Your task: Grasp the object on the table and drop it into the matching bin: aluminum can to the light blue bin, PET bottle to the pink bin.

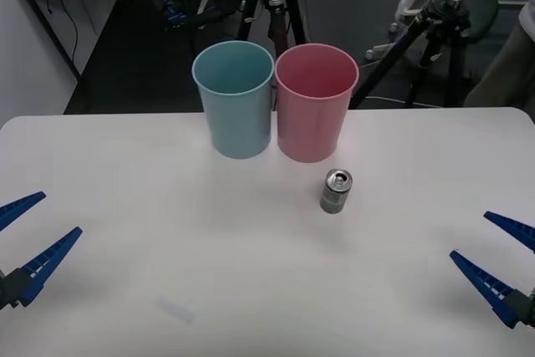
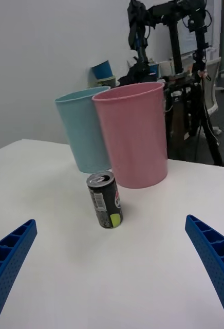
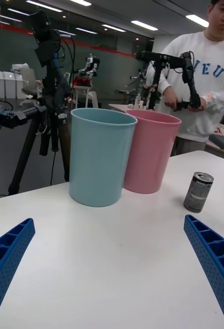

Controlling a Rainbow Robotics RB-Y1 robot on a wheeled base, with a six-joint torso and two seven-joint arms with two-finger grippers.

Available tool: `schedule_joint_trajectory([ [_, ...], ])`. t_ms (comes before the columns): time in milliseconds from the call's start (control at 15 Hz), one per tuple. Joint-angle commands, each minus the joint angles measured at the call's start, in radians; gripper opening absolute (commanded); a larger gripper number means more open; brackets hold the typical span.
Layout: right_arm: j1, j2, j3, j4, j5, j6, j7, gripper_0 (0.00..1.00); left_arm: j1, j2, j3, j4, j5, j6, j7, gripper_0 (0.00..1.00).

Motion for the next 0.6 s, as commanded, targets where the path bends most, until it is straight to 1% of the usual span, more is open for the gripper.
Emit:
schedule_joint_trajectory([
  [67,-0.003,0.000,0.020,0.017,0.060,-0.006,0.122,1.00,0.000,0.000,0.000,0.000,0.000,0.000,0.000,1.00],
  [200,-0.017,0.001,0.050,0.063,0.057,-0.006,0.174,1.00,0.000,0.000,0.000,0.000,0.000,0.000,0.000,1.00],
  [333,-0.049,0.001,0.096,0.134,0.037,0.004,0.237,1.00,0.000,0.000,0.000,0.000,0.000,0.000,0.000,1.00],
  [533,-0.078,0.001,0.168,0.186,-0.004,0.092,0.324,1.00,0.000,0.000,0.000,0.000,0.000,0.000,0.000,1.00],
  [600,-0.081,0.001,0.191,0.186,-0.015,0.124,0.330,1.00,0.000,0.000,0.000,0.000,0.000,0.000,0.000,1.00],
])
